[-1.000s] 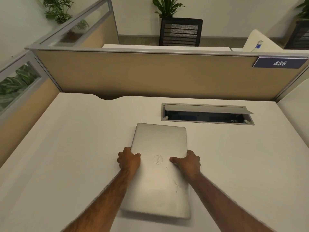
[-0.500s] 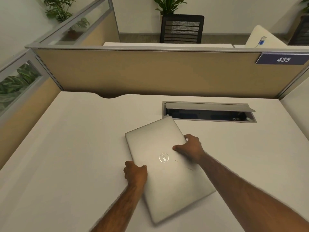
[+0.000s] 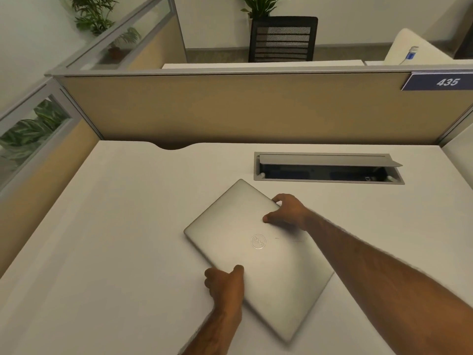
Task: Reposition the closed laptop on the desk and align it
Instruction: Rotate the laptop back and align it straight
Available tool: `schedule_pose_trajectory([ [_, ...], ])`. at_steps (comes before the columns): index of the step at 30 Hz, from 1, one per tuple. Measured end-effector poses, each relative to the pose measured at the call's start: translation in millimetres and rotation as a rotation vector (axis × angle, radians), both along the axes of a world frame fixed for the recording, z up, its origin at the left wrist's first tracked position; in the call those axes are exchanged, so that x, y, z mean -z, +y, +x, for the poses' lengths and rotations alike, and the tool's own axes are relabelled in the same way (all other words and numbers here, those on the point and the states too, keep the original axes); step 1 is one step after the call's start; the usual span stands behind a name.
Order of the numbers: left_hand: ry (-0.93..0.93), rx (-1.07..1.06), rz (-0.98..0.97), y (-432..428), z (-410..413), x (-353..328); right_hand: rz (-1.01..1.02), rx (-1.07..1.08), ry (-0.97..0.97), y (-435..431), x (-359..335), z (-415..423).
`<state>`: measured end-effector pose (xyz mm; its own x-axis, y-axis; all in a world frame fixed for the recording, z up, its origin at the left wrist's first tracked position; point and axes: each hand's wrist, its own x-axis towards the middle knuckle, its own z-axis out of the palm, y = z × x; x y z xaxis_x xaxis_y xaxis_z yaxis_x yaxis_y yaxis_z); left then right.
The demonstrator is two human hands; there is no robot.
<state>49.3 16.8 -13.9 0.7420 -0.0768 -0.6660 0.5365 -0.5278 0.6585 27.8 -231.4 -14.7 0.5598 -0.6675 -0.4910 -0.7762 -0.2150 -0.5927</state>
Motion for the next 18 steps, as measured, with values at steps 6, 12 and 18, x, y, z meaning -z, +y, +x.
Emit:
schedule_pose_trajectory([
  [6, 0.078, -0.055, -0.059, -5, -20, 2, -0.022, -0.113, 0.012, -11, -2, 19],
  [12, 0.144, -0.190, -0.098, -14, -33, -1, -0.056, -0.196, 0.053, -16, 3, 35],
  [18, 0.144, -0.209, -0.109, -20, -38, 2, -0.033, -0.217, 0.039, -23, 9, 42],
])
